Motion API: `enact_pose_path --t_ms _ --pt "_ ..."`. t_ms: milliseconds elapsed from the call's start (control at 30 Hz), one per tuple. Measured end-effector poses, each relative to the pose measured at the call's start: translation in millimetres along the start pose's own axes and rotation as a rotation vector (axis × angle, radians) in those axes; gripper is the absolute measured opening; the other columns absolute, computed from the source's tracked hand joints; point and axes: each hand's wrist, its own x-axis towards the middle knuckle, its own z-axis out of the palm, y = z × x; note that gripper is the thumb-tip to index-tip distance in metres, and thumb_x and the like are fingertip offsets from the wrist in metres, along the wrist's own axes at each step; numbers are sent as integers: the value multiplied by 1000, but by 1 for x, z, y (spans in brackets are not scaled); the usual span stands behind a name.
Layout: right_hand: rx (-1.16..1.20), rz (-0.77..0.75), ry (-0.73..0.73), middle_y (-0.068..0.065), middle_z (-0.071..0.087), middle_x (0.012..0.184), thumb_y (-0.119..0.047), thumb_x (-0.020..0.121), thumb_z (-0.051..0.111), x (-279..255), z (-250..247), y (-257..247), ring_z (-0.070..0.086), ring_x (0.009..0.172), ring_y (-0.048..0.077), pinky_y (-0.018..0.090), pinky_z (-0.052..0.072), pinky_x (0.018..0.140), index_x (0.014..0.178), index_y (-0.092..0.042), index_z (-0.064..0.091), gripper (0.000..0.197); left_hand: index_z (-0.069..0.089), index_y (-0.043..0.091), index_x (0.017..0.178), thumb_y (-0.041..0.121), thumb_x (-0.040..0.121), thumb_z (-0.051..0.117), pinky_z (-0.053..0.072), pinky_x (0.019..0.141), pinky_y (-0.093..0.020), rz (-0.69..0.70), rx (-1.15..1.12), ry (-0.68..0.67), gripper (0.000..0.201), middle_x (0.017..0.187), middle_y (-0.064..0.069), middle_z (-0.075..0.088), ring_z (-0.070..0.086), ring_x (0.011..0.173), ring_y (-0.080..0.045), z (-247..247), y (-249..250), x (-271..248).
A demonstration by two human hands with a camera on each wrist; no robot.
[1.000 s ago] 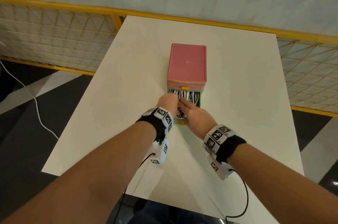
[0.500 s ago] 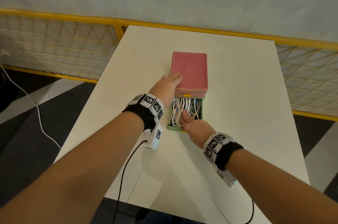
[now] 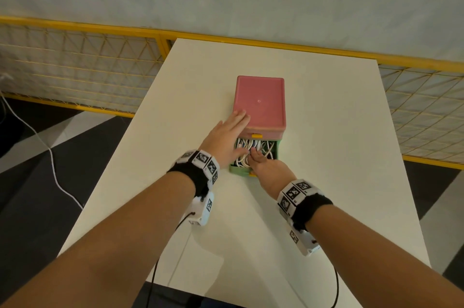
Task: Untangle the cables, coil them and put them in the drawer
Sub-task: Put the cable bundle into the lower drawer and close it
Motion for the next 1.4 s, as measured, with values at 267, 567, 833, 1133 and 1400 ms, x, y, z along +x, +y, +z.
enact_pose_path --t_ms 267,567,833,1133,1400 --pt "251 29 124 10 28 154 -9 94 50 2 13 7 49 127 27 34 42 98 136 -7 42 43 -23 38 149 38 59 91 4 117 -58 -285 -100 41 145 163 4 -16 -14 149 -32 25 -4 9" --pt "158 -89 57 9 -1 160 9 93 37 4 8 3 6 147 26 27 9 116 150 -8 -4 72 8 26 153 43 65 83 -1 119 -58 -185 29 -15 117 163 0 -10 -11 149 -30 5 -7 10" --pt "77 -106 12 12 -8 159 15 89 29 -1 3 1 -2 147 27 28 2 117 150 -5 -5 72 13 36 155 13 101 31 3 123 -43 -6 98 -270 61 164 6 -1 -3 151 -20 -49 34 66" --pt "133 -68 35 8 4 160 9 93 30 7 -12 15 8 147 22 25 8 116 151 -10 5 65 15 37 154 -1 101 24 7 122 -44 -75 228 -526 66 165 4 -1 1 151 -29 -56 41 88" --pt "30 -31 30 27 21 151 5 90 37 17 -20 -2 45 127 40 47 48 90 151 -23 6 74 14 40 153 -1 99 25 8 122 -42 -86 228 -530 69 164 7 -2 2 151 -26 -55 39 87"
